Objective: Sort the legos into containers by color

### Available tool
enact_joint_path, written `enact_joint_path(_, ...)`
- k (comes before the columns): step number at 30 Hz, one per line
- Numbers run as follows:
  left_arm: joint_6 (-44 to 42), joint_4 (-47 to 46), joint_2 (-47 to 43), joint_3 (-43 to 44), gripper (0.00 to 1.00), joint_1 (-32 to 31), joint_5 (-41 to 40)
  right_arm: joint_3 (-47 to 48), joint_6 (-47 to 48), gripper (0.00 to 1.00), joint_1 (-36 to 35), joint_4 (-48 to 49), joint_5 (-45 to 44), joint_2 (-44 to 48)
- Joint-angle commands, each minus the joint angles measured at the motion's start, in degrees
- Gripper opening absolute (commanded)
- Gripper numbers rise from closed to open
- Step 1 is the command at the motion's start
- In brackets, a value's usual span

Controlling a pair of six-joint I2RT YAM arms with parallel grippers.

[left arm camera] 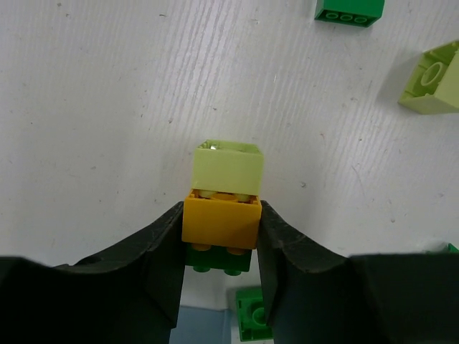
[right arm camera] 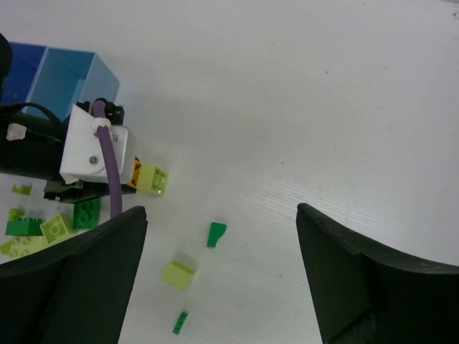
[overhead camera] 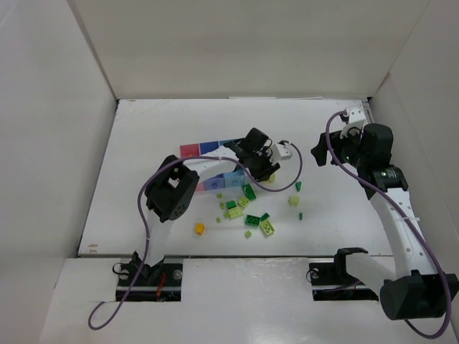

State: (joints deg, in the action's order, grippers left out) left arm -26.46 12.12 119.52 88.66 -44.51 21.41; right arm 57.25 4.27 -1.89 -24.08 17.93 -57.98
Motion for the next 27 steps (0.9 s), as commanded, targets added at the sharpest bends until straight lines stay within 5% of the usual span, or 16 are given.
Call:
enact_joint_path(1,0.0,-1.6,-1.3,1.3,0.33,0.2,3.0,0.2,-0.5,0.89,0.3,0.0,-1.3,1.6)
enact_joint_path(10,0.0,-3.1,-14.4,-2.9,0.25,2.7,10.6,-1.4,1.4,0.89,0.3,1.2,5.6,1.6)
enact_joint_path(14,0.0,-6.0,-25.2,-11.1,0.25,6.3,21.4,-4.9,5.6,0.89,0.3,8.2,28.1,3.7)
enact_joint_path(20,-3.0,-7.6,-39.4,-22.3,0.27,6.8,32.5,-5.5,10.3,0.88,-1.3,12.1,44.4,6.0)
enact_joint_path(27,-1.3,-10.0,-47.8,-29.3,0.27,4.8,34.4,-4.3,17.9,0.89,-15.5,12.7,39.7,7.6)
